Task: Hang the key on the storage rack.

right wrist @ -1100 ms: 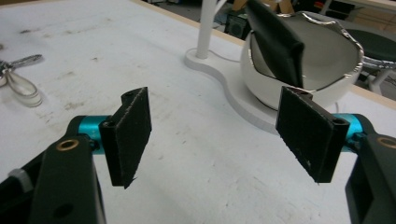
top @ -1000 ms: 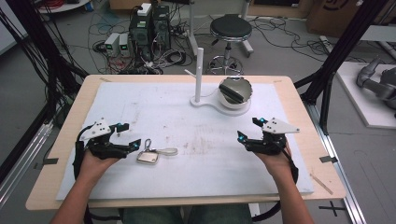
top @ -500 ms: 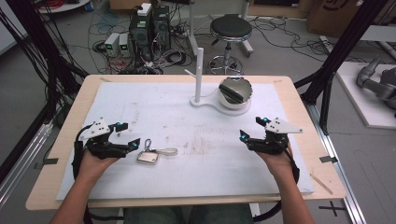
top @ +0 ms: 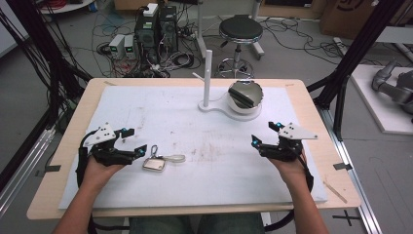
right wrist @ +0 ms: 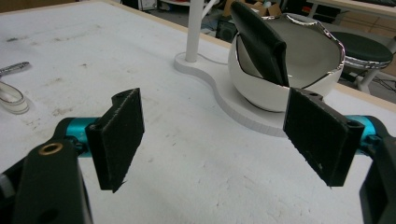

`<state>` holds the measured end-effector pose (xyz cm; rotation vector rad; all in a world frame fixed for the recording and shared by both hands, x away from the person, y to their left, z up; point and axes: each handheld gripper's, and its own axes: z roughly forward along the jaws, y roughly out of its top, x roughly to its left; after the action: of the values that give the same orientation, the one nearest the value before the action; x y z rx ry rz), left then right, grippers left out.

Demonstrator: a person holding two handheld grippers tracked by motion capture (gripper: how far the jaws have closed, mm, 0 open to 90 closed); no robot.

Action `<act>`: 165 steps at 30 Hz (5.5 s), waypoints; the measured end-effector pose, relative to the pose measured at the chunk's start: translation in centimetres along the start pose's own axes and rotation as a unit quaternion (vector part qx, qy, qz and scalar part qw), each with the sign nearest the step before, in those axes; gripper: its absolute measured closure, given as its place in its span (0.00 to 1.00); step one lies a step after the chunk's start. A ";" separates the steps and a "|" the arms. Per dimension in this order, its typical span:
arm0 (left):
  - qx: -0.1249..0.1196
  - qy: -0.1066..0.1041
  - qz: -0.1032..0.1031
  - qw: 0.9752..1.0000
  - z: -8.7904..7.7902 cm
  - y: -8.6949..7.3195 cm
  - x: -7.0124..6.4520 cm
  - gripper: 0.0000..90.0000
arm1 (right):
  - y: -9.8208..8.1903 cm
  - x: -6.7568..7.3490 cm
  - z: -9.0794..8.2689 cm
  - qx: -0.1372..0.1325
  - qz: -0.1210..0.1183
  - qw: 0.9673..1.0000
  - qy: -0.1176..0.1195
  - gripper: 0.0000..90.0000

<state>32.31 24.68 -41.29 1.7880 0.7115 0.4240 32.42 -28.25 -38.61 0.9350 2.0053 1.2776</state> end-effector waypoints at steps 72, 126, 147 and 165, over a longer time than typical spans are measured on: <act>0.204 -0.103 0.116 0.967 6.8 -1.1 -3.2 0.90 | -0.2 -0.3 -0.4 -0.005 0.005 1.000 0.002 0.23; -0.027 0.072 0.116 0.990 15.7 16.8 -3.7 0.90 | -0.3 -1.0 -1.0 -0.017 0.022 1.000 -0.003 0.23; 0.001 0.096 0.088 0.991 17.0 15.0 -2.5 0.66 | -0.3 -1.0 -1.0 -0.016 0.022 1.000 -0.002 0.23; -0.021 0.022 0.049 0.998 7.5 11.2 -2.1 0.26 | 0.2 -0.8 -1.2 -0.024 0.015 1.000 -0.001 0.23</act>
<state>38.19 15.51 -32.99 1.7842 0.6427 0.5412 32.02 -29.45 -37.85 0.9474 1.9571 1.3351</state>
